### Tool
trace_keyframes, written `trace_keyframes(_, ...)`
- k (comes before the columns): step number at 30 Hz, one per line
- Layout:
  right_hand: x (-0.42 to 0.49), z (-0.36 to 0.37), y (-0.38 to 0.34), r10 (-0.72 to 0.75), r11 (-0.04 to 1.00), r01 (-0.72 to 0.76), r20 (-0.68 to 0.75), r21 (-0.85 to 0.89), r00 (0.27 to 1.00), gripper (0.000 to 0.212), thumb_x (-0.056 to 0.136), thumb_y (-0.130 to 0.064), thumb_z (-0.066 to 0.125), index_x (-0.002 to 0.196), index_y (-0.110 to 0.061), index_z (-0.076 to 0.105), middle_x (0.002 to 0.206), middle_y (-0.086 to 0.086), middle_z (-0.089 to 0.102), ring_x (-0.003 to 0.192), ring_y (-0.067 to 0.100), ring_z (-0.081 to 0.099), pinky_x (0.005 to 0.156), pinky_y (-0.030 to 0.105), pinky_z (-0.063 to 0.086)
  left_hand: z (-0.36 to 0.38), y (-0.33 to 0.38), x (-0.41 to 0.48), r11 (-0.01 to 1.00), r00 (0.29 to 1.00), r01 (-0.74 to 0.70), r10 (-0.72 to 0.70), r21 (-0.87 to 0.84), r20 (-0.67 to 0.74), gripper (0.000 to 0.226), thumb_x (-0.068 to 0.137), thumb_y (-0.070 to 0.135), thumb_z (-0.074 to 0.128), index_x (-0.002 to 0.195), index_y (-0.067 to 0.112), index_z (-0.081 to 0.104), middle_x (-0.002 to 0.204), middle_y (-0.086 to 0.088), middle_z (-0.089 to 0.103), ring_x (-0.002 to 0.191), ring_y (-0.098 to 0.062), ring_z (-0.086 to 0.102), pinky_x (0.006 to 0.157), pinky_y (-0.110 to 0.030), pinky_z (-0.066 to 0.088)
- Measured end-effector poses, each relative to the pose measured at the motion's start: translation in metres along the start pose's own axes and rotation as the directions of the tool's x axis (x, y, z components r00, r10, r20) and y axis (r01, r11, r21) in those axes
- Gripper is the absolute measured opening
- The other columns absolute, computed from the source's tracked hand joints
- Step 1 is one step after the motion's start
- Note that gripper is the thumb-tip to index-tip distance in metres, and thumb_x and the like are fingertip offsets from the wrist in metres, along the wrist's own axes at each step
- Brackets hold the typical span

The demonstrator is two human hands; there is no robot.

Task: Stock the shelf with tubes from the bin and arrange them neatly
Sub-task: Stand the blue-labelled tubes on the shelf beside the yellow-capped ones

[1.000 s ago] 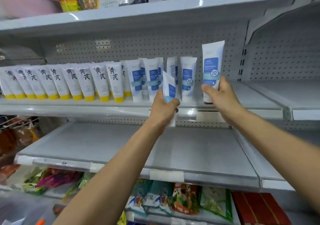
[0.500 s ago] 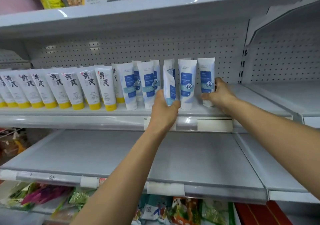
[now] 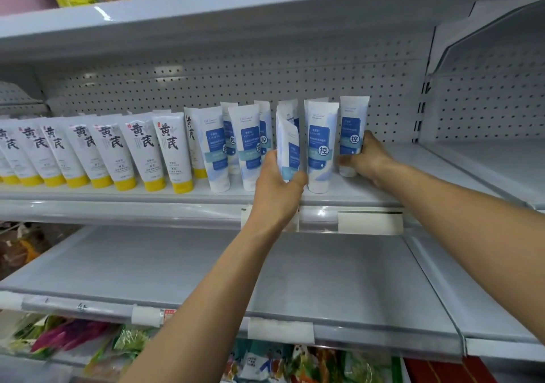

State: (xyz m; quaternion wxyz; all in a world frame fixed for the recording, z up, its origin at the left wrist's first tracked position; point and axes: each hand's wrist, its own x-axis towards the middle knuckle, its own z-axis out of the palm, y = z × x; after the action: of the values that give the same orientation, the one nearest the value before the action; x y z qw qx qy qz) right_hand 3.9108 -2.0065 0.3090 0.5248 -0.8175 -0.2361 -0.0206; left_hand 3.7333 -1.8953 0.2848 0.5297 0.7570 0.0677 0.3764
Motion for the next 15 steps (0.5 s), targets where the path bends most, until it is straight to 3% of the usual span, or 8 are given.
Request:
trace_keyframes(4, -0.011, -0.005, 0.002, 0.02, 0.999, -0.021, -0.01, -0.047, 1.0, 0.061, 0.081, -0.014, 0.074, 0.129, -0.008, 0.038, 0.125, 0.01, 0.057, 0.105, 0.023, 0.056, 0.089, 0.035, 0.047, 0.0, 0.004, -0.004, 0.999, 1.0, 0.0, 0.0, -0.032, -0.003, 0.027, 0.091, 0.017, 0.06, 0.094, 0.04, 0.045, 0.089, 0.015, 0.059, 0.07, -0.001, 0.06, 0.051, -0.005, 0.043)
trace_keyframes(8, -0.03, -0.02, -0.003, 0.007, 0.987, -0.016, -0.055, -0.161, 0.998, 0.064, 0.086, -0.016, 0.068, 0.138, -0.008, 0.03, 0.138, 0.013, 0.045, 0.119, 0.029, 0.05, 0.09, 0.034, 0.043, 0.0, 0.009, -0.013, 0.997, 1.0, 0.003, -0.003, -0.078, 0.003, 0.024, 0.09, 0.013, 0.06, 0.108, 0.027, 0.049, 0.09, 0.009, 0.059, 0.063, 0.0, 0.059, 0.052, -0.006, 0.043)
trace_keyframes(11, -0.049, -0.034, -0.006, -0.11, 0.97, 0.085, -0.1, -0.228, 0.989, 0.043, 0.087, -0.014, 0.063, 0.125, -0.007, 0.044, 0.112, 0.008, 0.053, 0.104, 0.025, 0.054, 0.087, 0.036, 0.048, 0.002, 0.016, -0.02, 0.999, 1.0, -0.001, 0.002, -0.053, 0.019, 0.025, 0.092, 0.017, 0.059, 0.112, 0.025, 0.048, 0.092, 0.009, 0.059, 0.066, -0.003, 0.061, 0.051, -0.006, 0.044)
trace_keyframes(13, -0.066, -0.042, -0.011, -0.213, 0.962, 0.187, -0.12, -0.199, 0.97, 0.018, 0.088, -0.008, 0.059, 0.106, -0.01, 0.056, 0.092, 0.001, 0.055, 0.088, 0.018, 0.055, 0.074, 0.024, 0.048, 0.003, 0.02, -0.024, 0.999, 1.0, -0.009, 0.01, -0.034, 0.029, 0.018, 0.093, 0.022, 0.058, 0.109, 0.026, 0.049, 0.089, 0.009, 0.061, 0.062, 0.002, 0.061, 0.05, -0.007, 0.043)
trace_keyframes(15, -0.084, -0.047, -0.018, -0.26, 0.962, 0.258, -0.019, -0.095, 0.965, 0.011, 0.085, -0.004, 0.062, 0.089, -0.014, 0.061, 0.08, 0.0, 0.058, 0.074, 0.013, 0.055, 0.061, 0.014, 0.045, 0.005, 0.024, -0.027, 0.999, 1.0, 0.003, -0.002, -0.054, 0.018, 0.011, 0.094, 0.026, 0.056, 0.103, 0.027, 0.052, 0.088, 0.009, 0.065, 0.063, 0.001, 0.061, 0.051, -0.006, 0.043)
